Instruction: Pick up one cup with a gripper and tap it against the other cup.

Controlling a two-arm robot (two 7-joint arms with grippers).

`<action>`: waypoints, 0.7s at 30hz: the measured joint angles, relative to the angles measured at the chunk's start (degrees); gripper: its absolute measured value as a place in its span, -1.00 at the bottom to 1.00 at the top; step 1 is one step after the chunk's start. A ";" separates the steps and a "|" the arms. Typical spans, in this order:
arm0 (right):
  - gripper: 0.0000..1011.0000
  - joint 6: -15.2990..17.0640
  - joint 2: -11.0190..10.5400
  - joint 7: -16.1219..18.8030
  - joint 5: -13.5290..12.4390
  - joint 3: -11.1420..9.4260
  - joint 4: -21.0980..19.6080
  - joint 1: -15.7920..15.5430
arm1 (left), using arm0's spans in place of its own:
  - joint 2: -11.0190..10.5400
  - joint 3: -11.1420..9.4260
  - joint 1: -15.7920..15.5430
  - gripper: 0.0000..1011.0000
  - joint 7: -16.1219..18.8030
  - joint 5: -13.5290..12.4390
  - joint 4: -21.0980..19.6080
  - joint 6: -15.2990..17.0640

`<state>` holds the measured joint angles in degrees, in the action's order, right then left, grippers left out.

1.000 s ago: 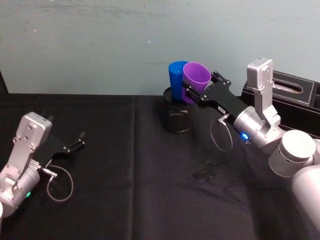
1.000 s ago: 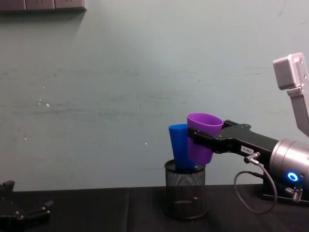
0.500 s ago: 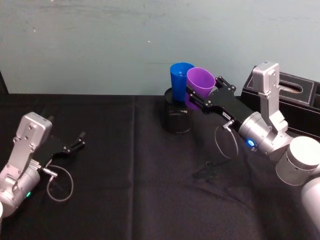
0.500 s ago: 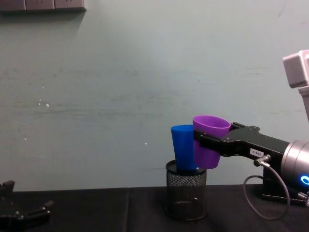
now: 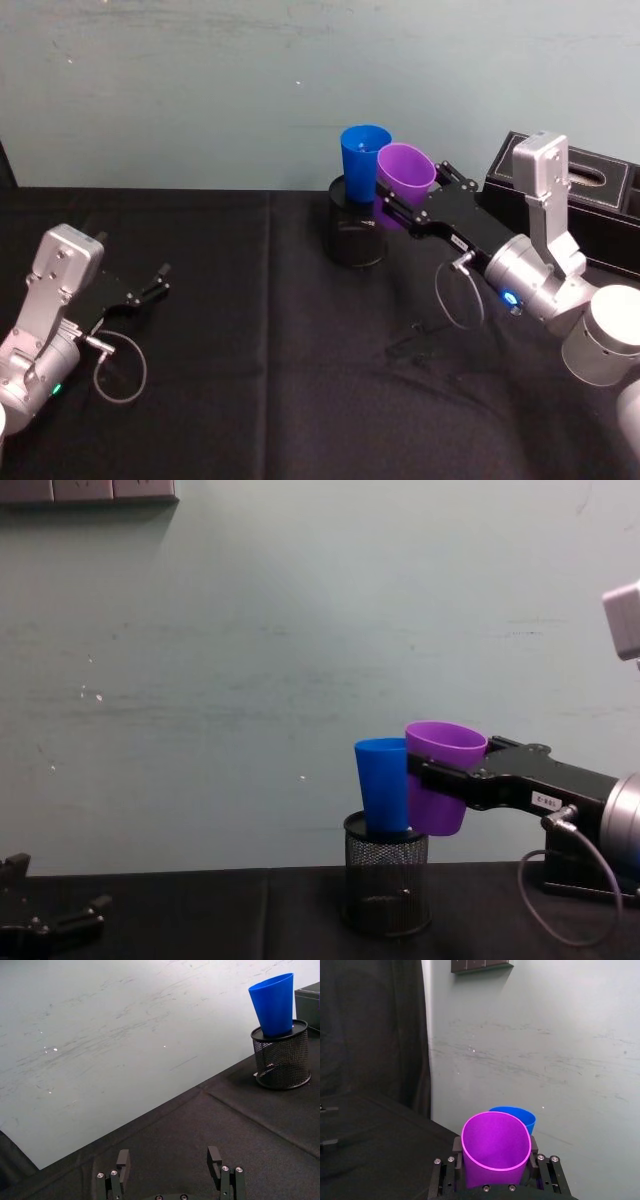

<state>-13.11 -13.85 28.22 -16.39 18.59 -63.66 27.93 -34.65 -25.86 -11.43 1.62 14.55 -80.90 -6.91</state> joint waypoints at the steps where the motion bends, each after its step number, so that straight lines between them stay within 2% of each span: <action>1: 0.44 0.24 -0.17 -0.13 -0.01 -0.01 -0.59 -0.34 | 0.00 0.00 0.00 1.00 0.00 0.00 0.00 0.00; 6: 0.44 1.85 -1.48 -1.10 -0.27 -0.27 -4.82 -2.49 | 0.00 0.00 0.00 1.00 0.00 0.00 0.00 0.00; 10: 0.44 2.45 -2.12 -1.58 -0.35 -0.39 -6.63 -3.57 | 0.00 0.00 0.00 1.00 0.00 0.00 0.00 0.00; 21: 0.44 2.58 -2.54 -1.66 -0.62 -0.40 -7.54 -4.31 | 0.00 0.00 0.00 1.00 0.00 0.00 0.00 0.00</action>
<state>-10.53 -16.39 26.56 -17.00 18.20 -71.20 23.62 -34.64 -25.86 -11.43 1.62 14.55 -80.90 -6.90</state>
